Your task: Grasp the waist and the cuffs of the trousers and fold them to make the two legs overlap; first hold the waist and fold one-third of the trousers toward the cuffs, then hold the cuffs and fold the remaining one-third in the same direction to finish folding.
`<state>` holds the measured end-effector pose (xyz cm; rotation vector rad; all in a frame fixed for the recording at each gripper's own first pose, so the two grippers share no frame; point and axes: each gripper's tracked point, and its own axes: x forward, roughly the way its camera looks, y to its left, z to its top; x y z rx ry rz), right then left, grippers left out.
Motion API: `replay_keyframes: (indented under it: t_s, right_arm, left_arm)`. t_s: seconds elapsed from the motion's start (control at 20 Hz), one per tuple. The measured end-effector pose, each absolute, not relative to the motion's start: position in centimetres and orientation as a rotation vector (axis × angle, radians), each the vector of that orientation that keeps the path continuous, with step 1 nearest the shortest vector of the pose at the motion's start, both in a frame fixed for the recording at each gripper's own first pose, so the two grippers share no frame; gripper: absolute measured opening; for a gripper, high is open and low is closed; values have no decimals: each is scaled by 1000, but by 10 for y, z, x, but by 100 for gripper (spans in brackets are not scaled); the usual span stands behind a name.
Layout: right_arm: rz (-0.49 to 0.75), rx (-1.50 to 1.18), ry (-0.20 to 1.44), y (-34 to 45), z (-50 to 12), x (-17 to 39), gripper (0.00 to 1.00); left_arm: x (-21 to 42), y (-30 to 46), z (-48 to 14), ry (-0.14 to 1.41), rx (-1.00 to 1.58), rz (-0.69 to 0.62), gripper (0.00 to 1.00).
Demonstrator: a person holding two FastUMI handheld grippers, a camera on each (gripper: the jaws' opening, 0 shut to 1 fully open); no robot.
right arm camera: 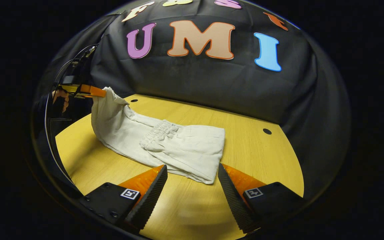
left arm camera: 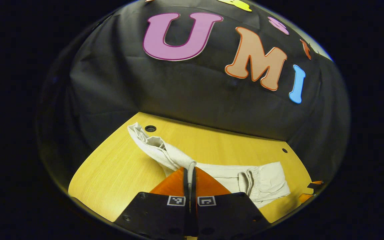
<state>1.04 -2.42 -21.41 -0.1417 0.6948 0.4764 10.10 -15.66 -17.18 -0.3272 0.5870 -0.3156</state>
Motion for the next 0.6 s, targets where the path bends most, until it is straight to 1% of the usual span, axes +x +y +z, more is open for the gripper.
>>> replay_keyframes:
  t_s: [0.6]
  right_arm:
    - [384, -95, 695, -106, -207, 7, 99]
  left_arm:
    - [112, -291, -111, 509, -317, -483, 0]
